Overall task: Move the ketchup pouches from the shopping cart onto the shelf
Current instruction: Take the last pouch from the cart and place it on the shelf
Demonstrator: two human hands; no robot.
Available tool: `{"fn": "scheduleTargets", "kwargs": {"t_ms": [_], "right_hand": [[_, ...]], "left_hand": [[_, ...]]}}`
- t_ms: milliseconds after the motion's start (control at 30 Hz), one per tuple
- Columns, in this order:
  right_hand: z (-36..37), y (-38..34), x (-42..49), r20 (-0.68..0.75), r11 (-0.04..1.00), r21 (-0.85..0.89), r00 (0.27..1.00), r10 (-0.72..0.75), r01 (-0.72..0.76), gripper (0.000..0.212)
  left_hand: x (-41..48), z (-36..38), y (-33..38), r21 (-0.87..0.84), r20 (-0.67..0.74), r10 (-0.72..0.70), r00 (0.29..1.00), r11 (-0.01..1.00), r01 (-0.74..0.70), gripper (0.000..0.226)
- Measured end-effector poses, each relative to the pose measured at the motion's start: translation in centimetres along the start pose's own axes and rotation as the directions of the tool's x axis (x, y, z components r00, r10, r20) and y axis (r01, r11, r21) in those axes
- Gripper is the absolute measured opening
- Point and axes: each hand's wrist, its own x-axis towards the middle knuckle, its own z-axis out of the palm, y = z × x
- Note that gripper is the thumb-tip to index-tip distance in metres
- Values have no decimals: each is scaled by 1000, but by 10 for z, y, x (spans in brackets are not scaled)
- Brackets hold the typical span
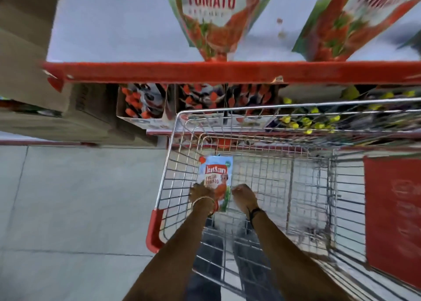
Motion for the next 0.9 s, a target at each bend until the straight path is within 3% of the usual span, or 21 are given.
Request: {"fn": "scheduleTargets", "kwargs": {"t_ms": [133, 267, 333, 433, 567, 733, 833, 900], "right_hand": [[14, -9, 12, -34, 980, 199, 999, 27, -20, 24], [13, -5, 21, -101, 957, 289, 994, 53, -21, 15], [6, 2, 26, -165, 972, 232, 984, 69, -29, 20], [-8, 12, 30, -223, 979, 200, 970, 93, -48, 23], [-16, 20, 40, -200, 962, 274, 977, 75, -18, 14], [-15, 18, 44, -212, 910, 415, 972, 104, -6, 13], [-23, 13, 30, -197, 891, 453, 976, 96, 3, 20], [-33, 8, 11, -165, 905, 421, 986, 22, 50, 14]], "left_hand": [[3, 14, 10, -4, -100, -116, 988, 993, 117, 73], [9, 23, 8, -111, -127, -176, 976, 981, 162, 72], [18, 27, 3, -207, -103, -170, 980, 967, 146, 59], [33, 31, 1, -204, -32, -112, 993, 973, 104, 31], [43, 37, 7, -257, -51, -78, 996, 965, 63, 24], [50, 34, 5, -428, -37, -148, 988, 896, 118, 18], [42, 23, 7, -397, -56, -76, 996, 917, 47, 19], [31, 13, 9, -369, -67, -7, 998, 929, -19, 19]]}}
